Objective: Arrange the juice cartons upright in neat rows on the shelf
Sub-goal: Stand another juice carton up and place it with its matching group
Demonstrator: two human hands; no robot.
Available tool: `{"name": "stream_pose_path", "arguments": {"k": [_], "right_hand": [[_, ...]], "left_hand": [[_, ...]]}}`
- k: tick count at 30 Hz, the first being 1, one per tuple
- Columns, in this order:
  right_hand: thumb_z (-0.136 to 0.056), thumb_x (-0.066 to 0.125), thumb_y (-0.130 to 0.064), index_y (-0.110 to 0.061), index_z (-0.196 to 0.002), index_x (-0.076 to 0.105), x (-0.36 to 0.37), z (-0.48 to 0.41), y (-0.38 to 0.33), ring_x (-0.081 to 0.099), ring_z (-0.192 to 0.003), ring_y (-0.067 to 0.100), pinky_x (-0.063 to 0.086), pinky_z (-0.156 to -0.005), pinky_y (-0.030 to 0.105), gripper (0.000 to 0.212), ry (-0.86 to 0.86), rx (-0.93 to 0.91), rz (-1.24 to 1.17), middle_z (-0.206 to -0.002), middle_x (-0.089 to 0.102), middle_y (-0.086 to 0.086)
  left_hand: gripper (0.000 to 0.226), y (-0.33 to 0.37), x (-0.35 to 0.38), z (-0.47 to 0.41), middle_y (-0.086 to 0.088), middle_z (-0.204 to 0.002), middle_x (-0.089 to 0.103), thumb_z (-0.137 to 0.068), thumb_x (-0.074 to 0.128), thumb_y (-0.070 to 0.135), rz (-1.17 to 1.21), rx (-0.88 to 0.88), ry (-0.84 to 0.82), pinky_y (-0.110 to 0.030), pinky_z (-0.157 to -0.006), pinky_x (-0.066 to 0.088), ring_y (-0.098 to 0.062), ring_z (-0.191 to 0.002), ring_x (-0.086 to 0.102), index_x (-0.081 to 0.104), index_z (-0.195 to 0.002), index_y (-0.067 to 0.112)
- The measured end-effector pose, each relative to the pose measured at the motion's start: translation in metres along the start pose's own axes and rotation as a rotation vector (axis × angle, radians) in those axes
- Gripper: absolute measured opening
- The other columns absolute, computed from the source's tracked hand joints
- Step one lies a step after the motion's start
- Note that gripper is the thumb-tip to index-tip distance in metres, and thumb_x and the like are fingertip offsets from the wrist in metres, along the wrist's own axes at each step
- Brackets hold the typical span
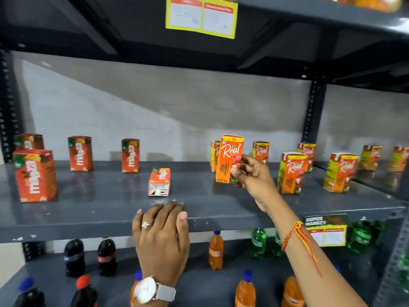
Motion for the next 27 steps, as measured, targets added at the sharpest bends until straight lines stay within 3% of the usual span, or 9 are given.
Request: {"name": "stream_pose_path", "arguments": {"k": [3,5,7,14,20,27], "right_hand": [[-0.085,0.058,0.001,-0.014,-0.115,0.054,-0.022,-0.004,0.011,0.058,-0.091,0.011,0.052,-0.071,0.022,0.033,0.001,0.034,0.066,-0.089,0.063,-0.008],[-0.084,0.058,0.002,-0.016,-0.113,0.054,-0.032,-0.006,0.02,0.057,-0.099,0.014,0.05,-0.085,0.031,0.034,-0.014,0.066,0.112,-0.097,0.063,-0.002],[-0.083,0.059,0.002,-0.015,-0.115,0.053,-0.041,-0.009,0.027,0.056,-0.105,0.016,0.048,-0.092,0.032,0.036,-0.03,0.088,0.145,-0.106,0.062,0.003],[-0.084,0.06,-0.004,-0.015,-0.119,0.049,-0.055,-0.016,0.042,0.056,-0.112,0.019,0.047,-0.096,0.035,0.039,-0.108,0.135,0.235,-0.122,0.062,0.008],[-0.084,0.061,-0.008,-0.027,-0.105,0.044,-0.052,-0.018,0.047,0.056,-0.12,0.024,0.047,-0.1,0.044,0.033,-0.152,0.137,0.287,-0.13,0.059,0.01],[-0.086,0.059,-0.009,-0.017,-0.119,0.044,-0.047,-0.013,0.041,0.054,-0.123,0.023,0.045,-0.099,0.037,0.038,-0.185,0.15,0.34,-0.135,0.056,0.01]], "left_hand": [[0.048,0.039,0.021,0.0,0.0,-0.099,0.073,-0.093,0.031,0.04,-0.035,-0.003,-0.102,-0.046,-0.1,0.028,-0.025,-0.1,0.063,0.072,-0.096,0.017],[0.045,0.065,0.036,-0.004,-0.002,-0.099,0.073,-0.09,0.034,0.039,-0.028,-0.002,-0.15,-0.045,-0.099,0.027,-0.024,-0.101,0.064,0.072,-0.095,0.016],[0.045,0.087,0.049,-0.006,-0.002,-0.098,0.073,-0.09,0.034,0.038,-0.03,0.031,-0.192,-0.043,-0.098,0.029,-0.024,-0.1,0.064,0.072,-0.095,0.015],[0.039,0.107,0.062,-0.001,0.002,-0.082,0.074,-0.089,0.04,0.037,-0.163,0.07,-0.159,-0.036,-0.071,0.032,-0.022,-0.078,0.066,0.074,-0.081,0.019],[0.038,0.11,0.062,0.001,0.002,-0.083,0.074,-0.088,0.04,0.034,-0.184,0.065,-0.113,-0.035,-0.073,0.032,-0.022,-0.076,0.065,0.074,-0.079,0.02],[0.039,0.111,0.06,0.002,-0.001,-0.083,0.074,-0.088,0.04,0.033,-0.188,0.069,-0.081,-0.036,-0.076,0.034,-0.023,-0.076,0.066,0.075,-0.079,0.018]]}}
Point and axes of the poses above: each hand's wrist, its own z-axis away from the middle knuckle, its own x-axis out of the palm, y = z × x, the point moved 9 cm from there along -z, towards the middle knuckle
